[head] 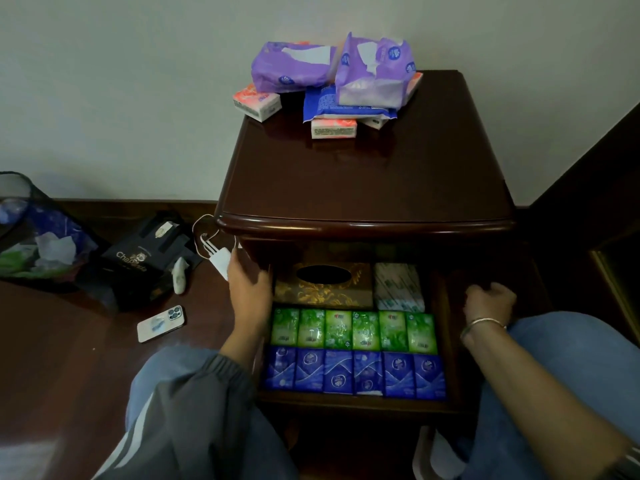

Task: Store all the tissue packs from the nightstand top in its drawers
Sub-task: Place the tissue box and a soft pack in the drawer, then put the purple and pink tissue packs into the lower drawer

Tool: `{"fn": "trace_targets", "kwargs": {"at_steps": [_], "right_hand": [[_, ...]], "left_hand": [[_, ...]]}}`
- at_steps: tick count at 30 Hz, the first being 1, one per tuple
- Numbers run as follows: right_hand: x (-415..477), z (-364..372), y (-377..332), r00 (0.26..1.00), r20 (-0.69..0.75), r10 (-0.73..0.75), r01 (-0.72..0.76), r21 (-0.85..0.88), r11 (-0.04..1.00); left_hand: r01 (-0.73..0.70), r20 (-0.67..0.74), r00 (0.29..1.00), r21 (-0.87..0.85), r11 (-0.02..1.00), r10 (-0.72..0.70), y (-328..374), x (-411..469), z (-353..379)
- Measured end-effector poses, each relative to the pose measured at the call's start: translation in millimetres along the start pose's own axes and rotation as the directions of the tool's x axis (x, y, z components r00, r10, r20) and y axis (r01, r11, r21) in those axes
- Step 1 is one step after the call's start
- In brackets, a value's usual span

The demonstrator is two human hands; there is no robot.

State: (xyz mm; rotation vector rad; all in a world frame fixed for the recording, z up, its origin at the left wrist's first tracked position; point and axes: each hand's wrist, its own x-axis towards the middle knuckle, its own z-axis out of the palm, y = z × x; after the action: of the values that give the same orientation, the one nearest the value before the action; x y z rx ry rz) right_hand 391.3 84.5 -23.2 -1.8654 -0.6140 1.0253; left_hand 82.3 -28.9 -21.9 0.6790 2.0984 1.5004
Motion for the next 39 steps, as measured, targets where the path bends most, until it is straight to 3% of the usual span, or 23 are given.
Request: {"fn": "trace_targets", "kwargs": {"at_steps": [3,6,12,14,17,19,21,23,24,26,27,29,31,35,37,39], "right_hand": [[5.5,-1.0,-17.3,0.971,0.156,-0.18,0.168,0.09,0.982],[5.5,-2.1,-21.1,0.897,0.369,-0.245,0.219,0.111,0.969],[8.3,-33.9,-30.7,0.913,0.319,-0.254,0.325,-0.192,0.926],[9.4,-44.4,-38.1,0.942,0.29,-0.17,0.252,-0.272,0.929],[-2.2,-62.9,-57.1,0.936,0.337,0.099,-0.051,-0.148,0.988],[-15.6,-79.6,-62.1,0.942,0.333,0.03,0.036,-0.189,0.981],[-37.3,-92.7,-60.2,0.928,0.252,-0.273,0.34,-0.278,0.899],[-66.2,-92.0,-57.4,0.786,0.323,-0.527,0.614,-0.304,0.729],[-78.2,-86.4,-53.9,0.695,0.432,-0.575,0.714,-0.323,0.621],[-95.9,-70.5,-46.3,0.581,0.645,-0.496,0.813,-0.437,0.384],[-101.3,-64.5,-41.7,0.57,0.696,-0.436,0.821,-0.501,0.273],[-104.6,-57.3,-36.8,0.597,0.699,-0.394,0.793,-0.59,0.155],[-104.0,-56.5,-40.5,0.593,0.685,-0.423,0.782,-0.614,0.104],[-100.4,-67.1,-51.5,0.477,0.722,-0.501,0.841,-0.54,0.024],[-102.4,-76.5,-52.6,0.448,0.748,-0.489,0.883,-0.457,0.109],[-104.9,-86.8,-50.7,0.481,0.77,-0.42,0.877,-0.433,0.211]], "left_hand": [[-0.015,0.059,0.998,-0.079,0.997,0.02,7.7,4.2,8.0],[0.026,0.043,0.999,-0.105,0.994,-0.021,8.9,6.5,9.2],[0.093,0.076,0.992,0.072,0.993,-0.098,20.7,-1.1,-26.3],[0.107,0.138,0.98,0.251,0.962,-0.145,20.4,-2.5,-42.3],[0.229,0.196,0.926,0.389,0.893,-0.323,37.3,-13.1,-63.7],[0.205,0.153,0.948,0.378,0.903,-0.279,54.4,-27.1,-71.9],[-0.034,0.056,0.998,0.426,0.904,0.011,70.6,-40.4,-72.1],[-0.321,0.154,0.947,0.459,0.829,0.281,90.7,-58.1,-59.3],[-0.423,0.273,0.904,0.476,0.771,0.328,99.8,-68.3,-48.9],[-0.542,0.456,0.833,0.557,0.629,0.313,108.8,-88.4,-26.5],[-0.554,0.501,0.824,0.614,0.562,0.265,107.4,-96.5,-17.4],[-0.528,0.517,0.84,0.705,0.474,0.167,97.8,-105.9,-5.2],[-0.503,0.487,0.859,0.74,0.447,0.16,91.3,-110.2,0.2],[-0.517,0.454,0.856,0.731,0.446,0.247,101.6,-112.2,-0.8],[-0.515,0.481,0.854,0.721,0.464,0.199,106.7,-117.1,-5.1],[-0.446,0.475,0.877,0.744,0.497,0.078,108.5,-123.5,-10.4]]}}
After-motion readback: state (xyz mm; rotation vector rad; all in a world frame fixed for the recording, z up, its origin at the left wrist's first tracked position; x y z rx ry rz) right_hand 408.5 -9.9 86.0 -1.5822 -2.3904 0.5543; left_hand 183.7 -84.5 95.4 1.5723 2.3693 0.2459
